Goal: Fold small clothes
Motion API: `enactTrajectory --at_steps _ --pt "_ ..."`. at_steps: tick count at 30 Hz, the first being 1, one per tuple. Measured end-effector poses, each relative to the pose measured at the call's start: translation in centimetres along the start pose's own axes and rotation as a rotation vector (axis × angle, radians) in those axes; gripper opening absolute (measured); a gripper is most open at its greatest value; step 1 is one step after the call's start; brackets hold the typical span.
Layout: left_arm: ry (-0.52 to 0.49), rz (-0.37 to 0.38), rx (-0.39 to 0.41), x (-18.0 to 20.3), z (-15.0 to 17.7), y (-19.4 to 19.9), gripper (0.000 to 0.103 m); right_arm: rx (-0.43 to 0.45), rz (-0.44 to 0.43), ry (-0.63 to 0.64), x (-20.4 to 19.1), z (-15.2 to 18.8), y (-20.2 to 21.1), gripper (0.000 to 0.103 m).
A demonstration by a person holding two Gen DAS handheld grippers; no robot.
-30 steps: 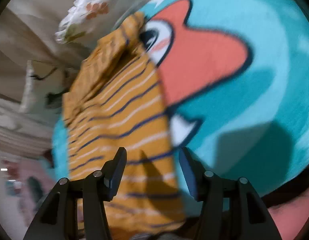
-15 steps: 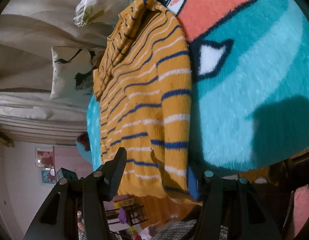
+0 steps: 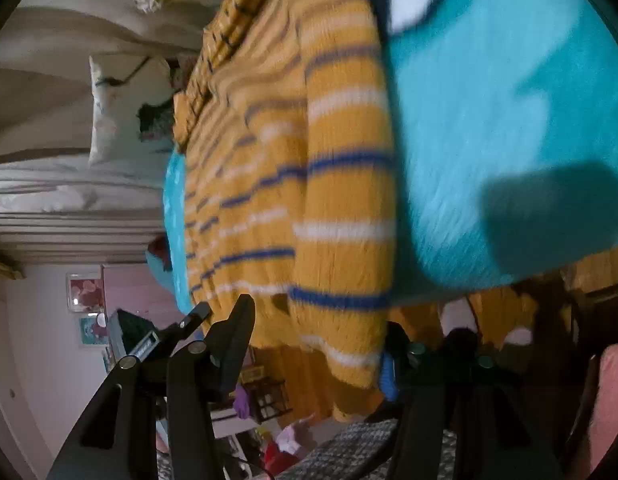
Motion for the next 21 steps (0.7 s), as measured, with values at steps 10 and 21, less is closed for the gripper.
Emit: enactTrajectory --at_steps 10,21 --pt "0.026 0.013 0.083 0.4 0.1 5.2 0.009 -0.032 0.076 0.117 -2.1 2.3 0.8 0.007" --pt "-0.002 -0.036 0.096 0.6 1.8 6.9 0.009 -0.022 0.121 0.255 -4.3 5.6 3.5 0.006"
Point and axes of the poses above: each gripper's, at about its wrist camera, not at the fingertips, and y roughly against the way its jaws point, x to its right, z to its underside, the point moved 3 cm from there along -y, roughly the way its jaws point, and after that the axes turned 1 degree about y, right-handed, at the moved point
